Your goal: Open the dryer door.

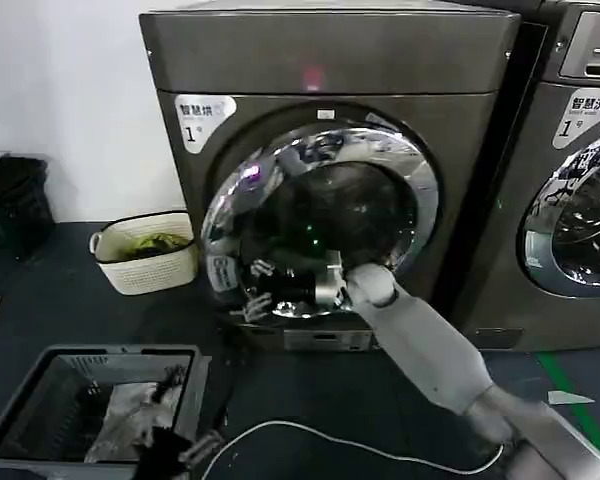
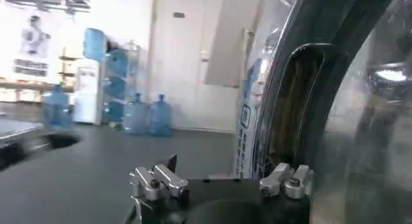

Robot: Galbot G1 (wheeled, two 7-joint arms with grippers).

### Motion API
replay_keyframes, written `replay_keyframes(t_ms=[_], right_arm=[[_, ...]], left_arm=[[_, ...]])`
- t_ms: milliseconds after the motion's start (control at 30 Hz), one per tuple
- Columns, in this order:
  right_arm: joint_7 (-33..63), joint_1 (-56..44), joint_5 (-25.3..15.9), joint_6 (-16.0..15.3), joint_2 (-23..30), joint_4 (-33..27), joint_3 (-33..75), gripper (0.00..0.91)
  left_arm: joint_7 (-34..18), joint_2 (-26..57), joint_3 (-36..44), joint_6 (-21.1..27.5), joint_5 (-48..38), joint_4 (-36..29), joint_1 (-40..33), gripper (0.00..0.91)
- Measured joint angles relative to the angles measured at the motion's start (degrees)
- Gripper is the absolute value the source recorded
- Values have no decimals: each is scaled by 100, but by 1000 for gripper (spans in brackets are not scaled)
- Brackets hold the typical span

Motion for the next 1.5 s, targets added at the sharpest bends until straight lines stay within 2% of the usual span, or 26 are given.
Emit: replay_keyframes(t_ms=[267, 533, 733, 1100, 1500], right_arm=[[-843, -263, 129, 156, -479, 490, 120, 907], [-1729, -503, 448, 200, -924, 878, 327, 907], [-2165, -722, 407, 280, -1198, 1111, 566, 907], [-2239, -1268, 362, 417, -1655, 1485, 1129, 907], [-2235, -2178, 342, 613, -2136, 1565, 2244, 907]], left_arm=[[113, 233, -705, 511, -771, 24, -383, 907], [88, 392, -828, 856, -1115, 61, -719, 907], [96, 504, -804, 1011, -1117, 119, -912, 907], [131, 746, -484, 1309, -1173, 137, -1267, 907], [161, 1078, 21, 1503, -1180, 349, -1657, 907]])
